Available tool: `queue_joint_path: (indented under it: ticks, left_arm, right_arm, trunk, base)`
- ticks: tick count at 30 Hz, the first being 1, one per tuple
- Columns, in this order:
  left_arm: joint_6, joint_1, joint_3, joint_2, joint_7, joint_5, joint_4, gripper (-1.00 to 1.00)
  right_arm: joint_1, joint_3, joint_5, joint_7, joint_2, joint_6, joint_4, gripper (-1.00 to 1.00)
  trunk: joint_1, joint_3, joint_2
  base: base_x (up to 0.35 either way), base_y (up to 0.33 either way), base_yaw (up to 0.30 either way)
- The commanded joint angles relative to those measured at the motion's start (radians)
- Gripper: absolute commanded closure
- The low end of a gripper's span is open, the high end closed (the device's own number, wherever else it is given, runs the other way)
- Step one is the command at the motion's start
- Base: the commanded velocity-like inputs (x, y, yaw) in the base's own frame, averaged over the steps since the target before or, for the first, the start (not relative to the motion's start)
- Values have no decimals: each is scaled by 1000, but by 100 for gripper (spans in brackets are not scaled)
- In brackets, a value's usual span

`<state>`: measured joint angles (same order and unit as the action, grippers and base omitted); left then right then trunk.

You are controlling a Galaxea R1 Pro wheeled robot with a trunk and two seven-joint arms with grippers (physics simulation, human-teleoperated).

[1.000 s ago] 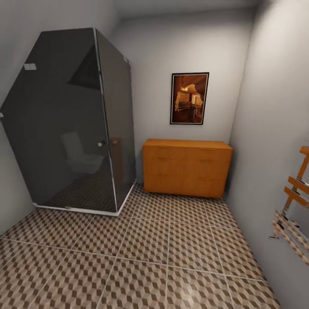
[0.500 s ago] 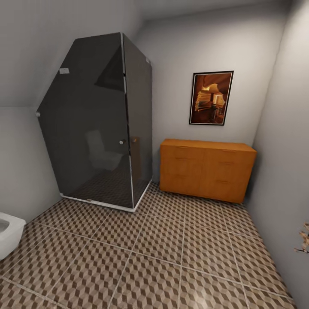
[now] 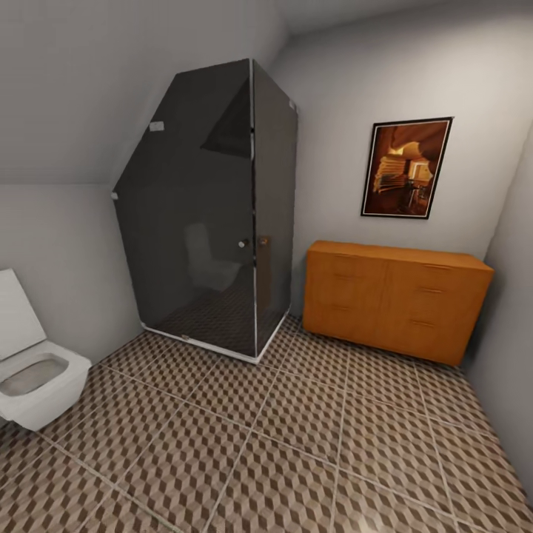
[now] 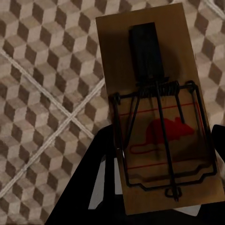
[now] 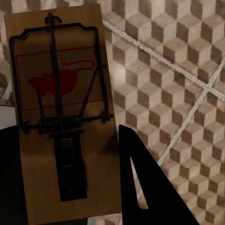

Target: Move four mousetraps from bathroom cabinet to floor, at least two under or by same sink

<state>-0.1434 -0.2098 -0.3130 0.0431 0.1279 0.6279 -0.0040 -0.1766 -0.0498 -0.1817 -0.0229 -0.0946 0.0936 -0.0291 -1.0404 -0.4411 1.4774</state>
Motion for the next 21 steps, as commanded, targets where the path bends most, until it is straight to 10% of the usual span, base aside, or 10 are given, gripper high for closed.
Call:
queue_joint_path:
  ticks: [1, 21]
  left_arm:
    - [-1, 0, -8, 0, 8, 2, -1, 100]
    - [-2, 0, -7, -2, 9, 4, -1, 100]
  right_arm:
    - [-1, -6, -5, -2, -1, 6, -3, 100]
    - [-1, -6, -4, -2, 0, 8, -3, 100]
  trunk:
    - [0, -1, 1]
    - [0, -1, 1]
  base:
    - [0, 0, 276]
    - [0, 0, 276]
